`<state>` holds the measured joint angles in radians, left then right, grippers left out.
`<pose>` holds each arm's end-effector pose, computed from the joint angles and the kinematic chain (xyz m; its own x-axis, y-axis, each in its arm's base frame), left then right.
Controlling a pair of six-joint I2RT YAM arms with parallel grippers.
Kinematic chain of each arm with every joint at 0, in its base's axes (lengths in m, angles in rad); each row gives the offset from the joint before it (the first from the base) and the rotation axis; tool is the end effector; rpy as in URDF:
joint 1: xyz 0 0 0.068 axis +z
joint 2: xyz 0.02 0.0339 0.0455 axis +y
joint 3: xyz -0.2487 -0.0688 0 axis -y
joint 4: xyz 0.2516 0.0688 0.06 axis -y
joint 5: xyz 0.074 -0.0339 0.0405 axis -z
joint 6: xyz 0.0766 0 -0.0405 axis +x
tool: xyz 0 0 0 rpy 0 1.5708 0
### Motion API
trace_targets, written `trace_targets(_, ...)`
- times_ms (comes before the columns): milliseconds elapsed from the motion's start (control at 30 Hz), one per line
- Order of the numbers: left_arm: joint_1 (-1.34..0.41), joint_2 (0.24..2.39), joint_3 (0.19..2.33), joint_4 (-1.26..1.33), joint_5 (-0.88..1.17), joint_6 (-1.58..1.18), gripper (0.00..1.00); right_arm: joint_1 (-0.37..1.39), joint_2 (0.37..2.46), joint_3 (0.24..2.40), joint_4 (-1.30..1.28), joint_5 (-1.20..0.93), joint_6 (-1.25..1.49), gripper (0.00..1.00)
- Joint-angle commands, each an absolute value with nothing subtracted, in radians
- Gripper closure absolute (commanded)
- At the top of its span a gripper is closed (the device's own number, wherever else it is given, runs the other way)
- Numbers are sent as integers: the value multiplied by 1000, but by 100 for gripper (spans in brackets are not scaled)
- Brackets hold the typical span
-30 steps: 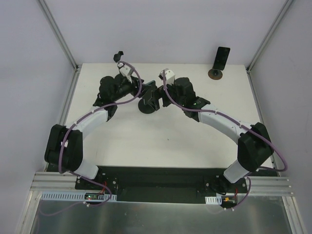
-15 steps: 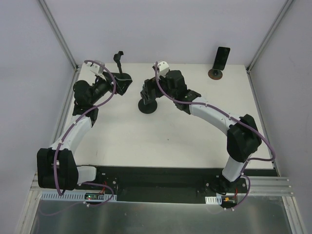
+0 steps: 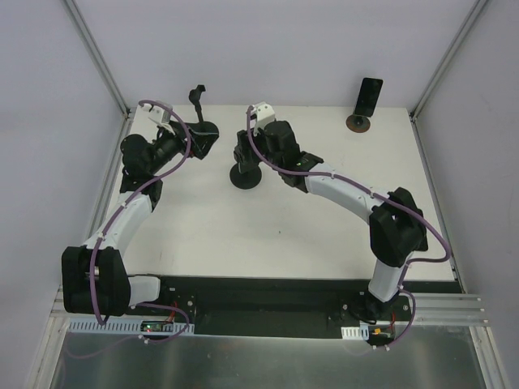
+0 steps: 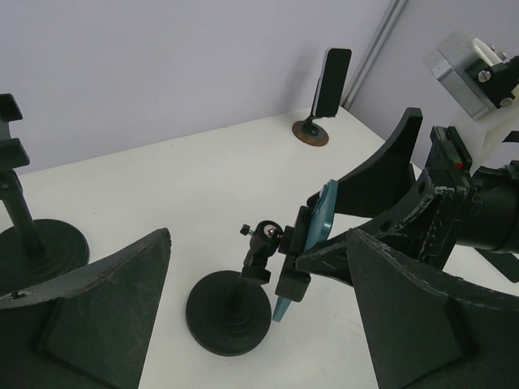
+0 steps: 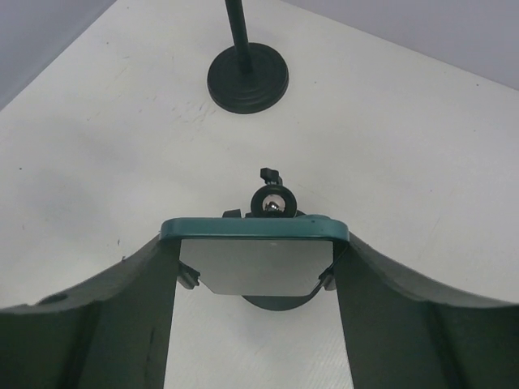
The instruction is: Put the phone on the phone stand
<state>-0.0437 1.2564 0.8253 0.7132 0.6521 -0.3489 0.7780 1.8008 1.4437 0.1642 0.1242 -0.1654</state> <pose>0.3240 -0.0607 0.3369 0.0504 -0.2742 -0.9604 0.6749 0.7181 -0.1696 0.3490 0.3306 0.2952 -0.0343 -0.2631 -0.9641 -0.6240 0.7592 -0.1850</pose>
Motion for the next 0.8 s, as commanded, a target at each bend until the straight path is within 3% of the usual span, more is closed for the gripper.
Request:
trace_targets(0,-31,1266,822,761,672,-359,14,778,1792,1476,267,247,-161,71)
trace_targets(67,-31,1275,822,767,669,-367,14,773,1792,1494,275,288,-176,84)
trace_targets(100,-31,1278,821,772,666,-371,14,766,1795,1499,281,326,-189,95)
trace_targets(133,-31,1279,818,781,663,-373,14,761,1796,1509,284,348,-202,99)
trace_targets(367,-32,1331,836,793,676,-390,16,640,1825,1623,278,394,-314,99)
trace_targets(600,-41,1408,853,860,710,-445,17,441,1891,1719,265,276,-299,100)
trace_targets(767,-84,1460,858,905,704,-445,18,348,1994,1903,221,244,-269,100)
